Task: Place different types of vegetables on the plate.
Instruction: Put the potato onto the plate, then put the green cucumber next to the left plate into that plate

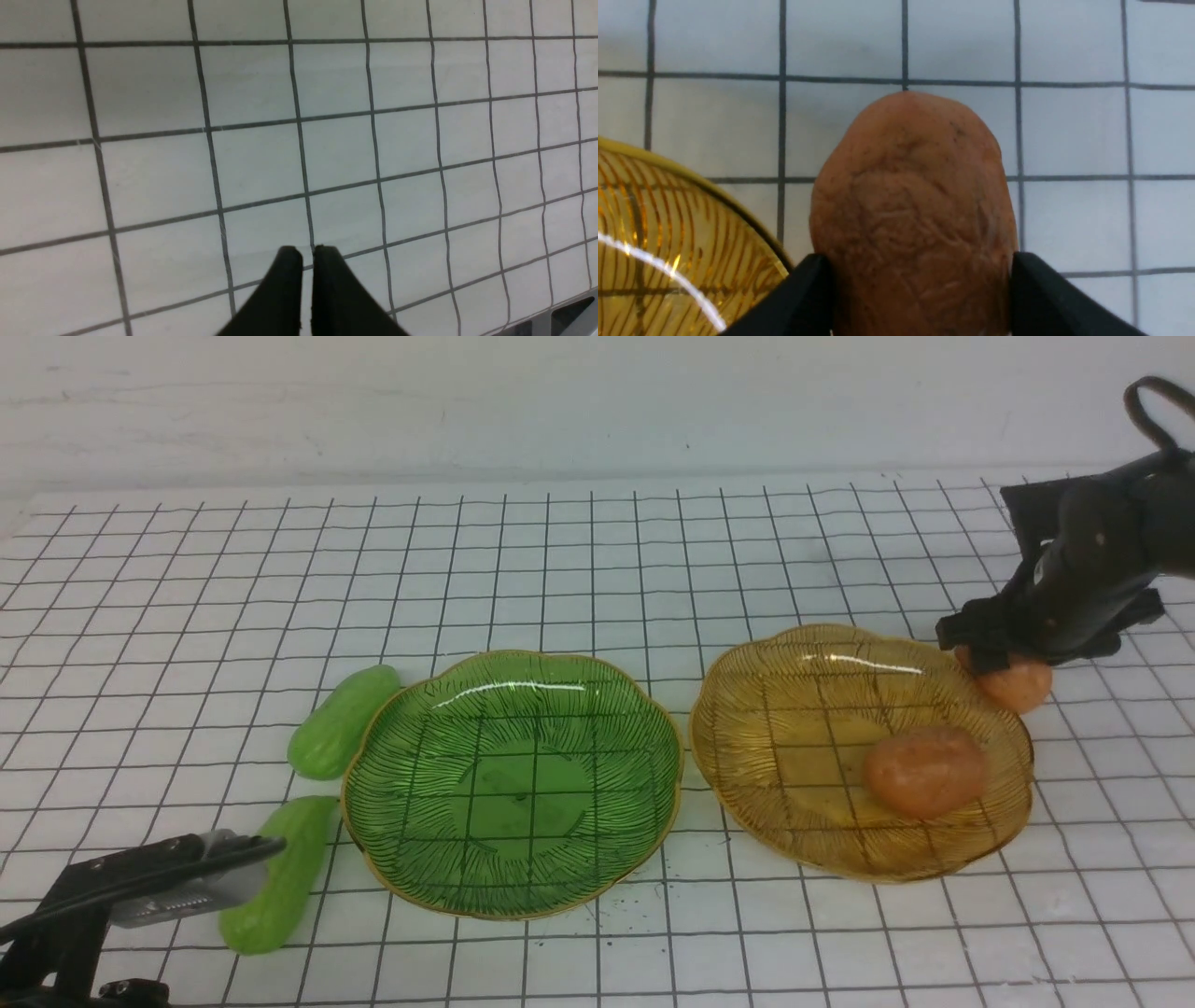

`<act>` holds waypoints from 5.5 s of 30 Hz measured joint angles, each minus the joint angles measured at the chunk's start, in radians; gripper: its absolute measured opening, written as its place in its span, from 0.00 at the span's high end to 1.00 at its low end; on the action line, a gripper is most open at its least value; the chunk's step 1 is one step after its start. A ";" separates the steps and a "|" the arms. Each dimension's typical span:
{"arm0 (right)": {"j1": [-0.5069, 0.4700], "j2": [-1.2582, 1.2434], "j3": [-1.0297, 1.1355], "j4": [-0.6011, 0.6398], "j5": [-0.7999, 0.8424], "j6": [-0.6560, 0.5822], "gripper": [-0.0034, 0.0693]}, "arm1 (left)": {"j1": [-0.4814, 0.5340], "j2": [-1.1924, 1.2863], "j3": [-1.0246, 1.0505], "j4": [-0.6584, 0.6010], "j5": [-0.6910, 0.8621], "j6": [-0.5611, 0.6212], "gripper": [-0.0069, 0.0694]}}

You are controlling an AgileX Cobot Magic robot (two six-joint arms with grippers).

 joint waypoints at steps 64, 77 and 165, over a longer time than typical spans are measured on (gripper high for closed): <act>0.184 -0.604 0.000 0.544 0.529 -0.251 0.10 | 0.000 0.208 -0.204 0.340 -0.214 -0.251 0.36; 0.184 -0.671 0.023 0.547 0.540 -0.286 0.21 | 0.000 0.604 -0.355 0.343 -0.282 -0.137 0.36; 0.184 -0.668 0.190 0.554 0.538 -0.370 0.22 | -0.066 1.179 -1.157 0.465 -0.193 -0.216 0.31</act>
